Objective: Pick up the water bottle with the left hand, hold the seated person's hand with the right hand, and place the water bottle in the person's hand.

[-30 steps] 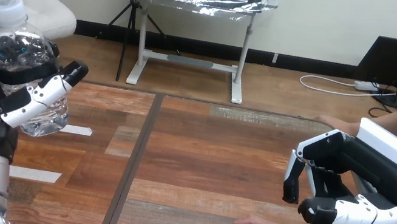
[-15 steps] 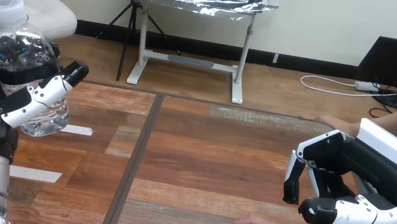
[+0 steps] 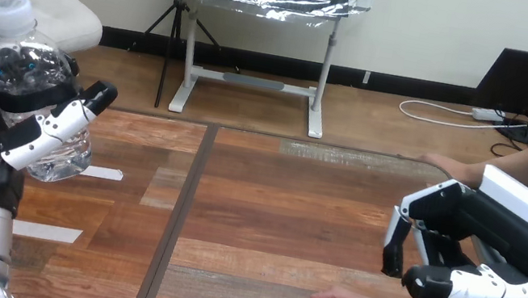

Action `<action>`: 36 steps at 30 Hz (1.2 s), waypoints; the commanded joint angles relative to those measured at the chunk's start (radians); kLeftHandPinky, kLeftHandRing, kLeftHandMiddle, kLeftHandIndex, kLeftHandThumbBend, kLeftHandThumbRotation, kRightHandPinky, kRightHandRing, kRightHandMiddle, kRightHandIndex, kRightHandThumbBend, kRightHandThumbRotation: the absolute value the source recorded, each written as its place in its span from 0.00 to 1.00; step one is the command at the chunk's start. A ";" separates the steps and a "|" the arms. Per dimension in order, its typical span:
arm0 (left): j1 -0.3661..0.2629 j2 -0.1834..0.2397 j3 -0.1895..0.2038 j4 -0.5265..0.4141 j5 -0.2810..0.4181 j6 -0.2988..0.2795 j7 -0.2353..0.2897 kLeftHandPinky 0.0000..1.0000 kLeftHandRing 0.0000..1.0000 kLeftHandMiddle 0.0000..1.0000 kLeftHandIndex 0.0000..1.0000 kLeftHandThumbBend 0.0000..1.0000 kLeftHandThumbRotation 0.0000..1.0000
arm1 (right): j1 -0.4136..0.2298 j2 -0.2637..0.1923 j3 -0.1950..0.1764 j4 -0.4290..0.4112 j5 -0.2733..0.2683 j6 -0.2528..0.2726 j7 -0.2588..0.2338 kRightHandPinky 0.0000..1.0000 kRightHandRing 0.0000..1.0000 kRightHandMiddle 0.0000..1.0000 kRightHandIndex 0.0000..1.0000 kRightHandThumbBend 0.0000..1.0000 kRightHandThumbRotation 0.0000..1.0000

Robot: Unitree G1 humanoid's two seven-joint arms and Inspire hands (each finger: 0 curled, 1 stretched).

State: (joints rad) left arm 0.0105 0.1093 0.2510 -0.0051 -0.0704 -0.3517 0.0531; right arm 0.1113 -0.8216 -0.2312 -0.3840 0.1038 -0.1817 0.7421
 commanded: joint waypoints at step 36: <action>-0.036 0.004 -0.003 -0.068 0.002 0.001 0.007 0.24 0.29 0.34 0.40 0.59 0.00 | -0.071 0.019 0.000 0.066 -0.022 -0.060 -0.037 0.05 0.08 0.15 0.39 1.00 1.00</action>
State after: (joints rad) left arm 0.0105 0.1092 0.2510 -0.0054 -0.0679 -0.3512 0.0572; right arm 0.1081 -0.8163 -0.2338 -0.3348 0.0948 -0.2220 0.7332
